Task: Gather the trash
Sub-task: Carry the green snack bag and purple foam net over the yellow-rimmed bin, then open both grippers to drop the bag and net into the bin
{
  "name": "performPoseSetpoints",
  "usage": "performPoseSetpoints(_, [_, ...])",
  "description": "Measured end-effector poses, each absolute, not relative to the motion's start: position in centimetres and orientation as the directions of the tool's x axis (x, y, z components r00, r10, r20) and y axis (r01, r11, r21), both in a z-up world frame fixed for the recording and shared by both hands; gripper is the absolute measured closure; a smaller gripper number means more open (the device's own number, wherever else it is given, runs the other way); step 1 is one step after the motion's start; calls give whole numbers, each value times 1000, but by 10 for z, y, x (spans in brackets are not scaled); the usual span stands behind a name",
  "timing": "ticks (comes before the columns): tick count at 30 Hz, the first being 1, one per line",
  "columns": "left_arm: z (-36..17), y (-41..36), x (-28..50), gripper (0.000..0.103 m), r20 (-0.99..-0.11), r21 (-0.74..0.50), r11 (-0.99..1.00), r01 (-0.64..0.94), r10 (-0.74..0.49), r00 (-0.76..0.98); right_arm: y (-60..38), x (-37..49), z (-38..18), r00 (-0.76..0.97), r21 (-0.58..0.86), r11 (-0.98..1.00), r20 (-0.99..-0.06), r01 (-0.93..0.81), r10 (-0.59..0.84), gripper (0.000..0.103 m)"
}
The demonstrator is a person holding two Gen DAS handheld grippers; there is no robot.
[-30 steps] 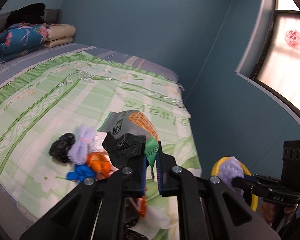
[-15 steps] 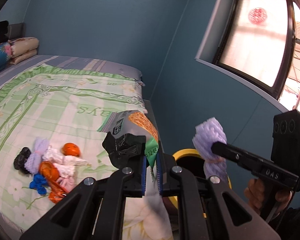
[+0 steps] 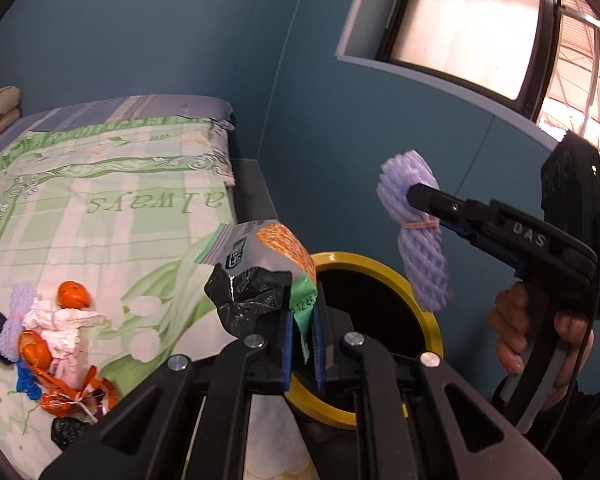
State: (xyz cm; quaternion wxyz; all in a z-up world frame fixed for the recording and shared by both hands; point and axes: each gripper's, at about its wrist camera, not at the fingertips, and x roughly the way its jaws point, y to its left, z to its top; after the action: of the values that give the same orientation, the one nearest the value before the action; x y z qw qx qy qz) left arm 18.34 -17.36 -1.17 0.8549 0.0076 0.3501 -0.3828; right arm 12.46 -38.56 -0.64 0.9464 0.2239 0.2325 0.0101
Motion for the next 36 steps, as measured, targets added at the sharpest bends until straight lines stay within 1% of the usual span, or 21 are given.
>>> performPoseSetpoints(11, [-48, -220, 185, 95, -671, -282, 665, 691, -652, 354, -410, 139, -41, 845, 463, 868, -524, 178, 106, 78])
performPoseSetpoints(17, [-61, -230, 181, 95, -687, -291, 653, 699, -651, 322, -417, 143, -50, 831, 470, 854, -549, 222, 86, 76])
performPoseSetpoints(19, [-64, -231, 180, 94, -693, -290, 654, 698, -647, 319, -421, 144, -51, 831, 468, 852, -551, 235, 73, 73])
performPoseSetpoints(20, [-65, -231, 183, 91, -693, -293, 655, 697, -647, 317, -421, 144, -51, 832, 466, 852, -551, 240, 67, 71])
performPoseSetpoints(21, [-66, -230, 185, 81, -692, -297, 655, 694, -649, 316, -422, 142, -51, 833, 465, 851, -550, 243, 63, 66])
performPoseSetpoints(22, [-66, -228, 185, 69, -690, -300, 661, 688, -648, 322, -423, 142, -51, 834, 468, 849, -548, 245, 61, 62])
performPoseSetpoints(24, [-64, -223, 185, 61, -683, -294, 674, 677, -644, 345, -426, 140, -51, 839, 472, 845, -542, 252, 53, 58])
performPoseSetpoints(26, [-62, -217, 187, 57, -678, -292, 688, 664, -639, 363, -428, 138, -50, 840, 472, 842, -540, 259, 44, 56])
performPoseSetpoints(28, [-60, -209, 191, 48, -672, -294, 705, 645, -633, 385, -430, 136, -49, 844, 477, 839, -534, 263, 39, 50])
performPoseSetpoints(30, [-56, -199, 194, 43, -665, -291, 727, 622, -622, 415, -430, 134, -46, 852, 467, 844, -523, 264, 22, 48])
performPoseSetpoints(33, [-49, -181, 198, 35, -651, -278, 761, 587, -598, 468, -425, 128, -39, 871, 451, 857, -491, 247, 7, 43])
performPoseSetpoints(36, [-40, -163, 202, 31, -636, -266, 790, 553, -575, 515, -418, 124, -31, 894, 434, 876, -448, 212, 6, 39])
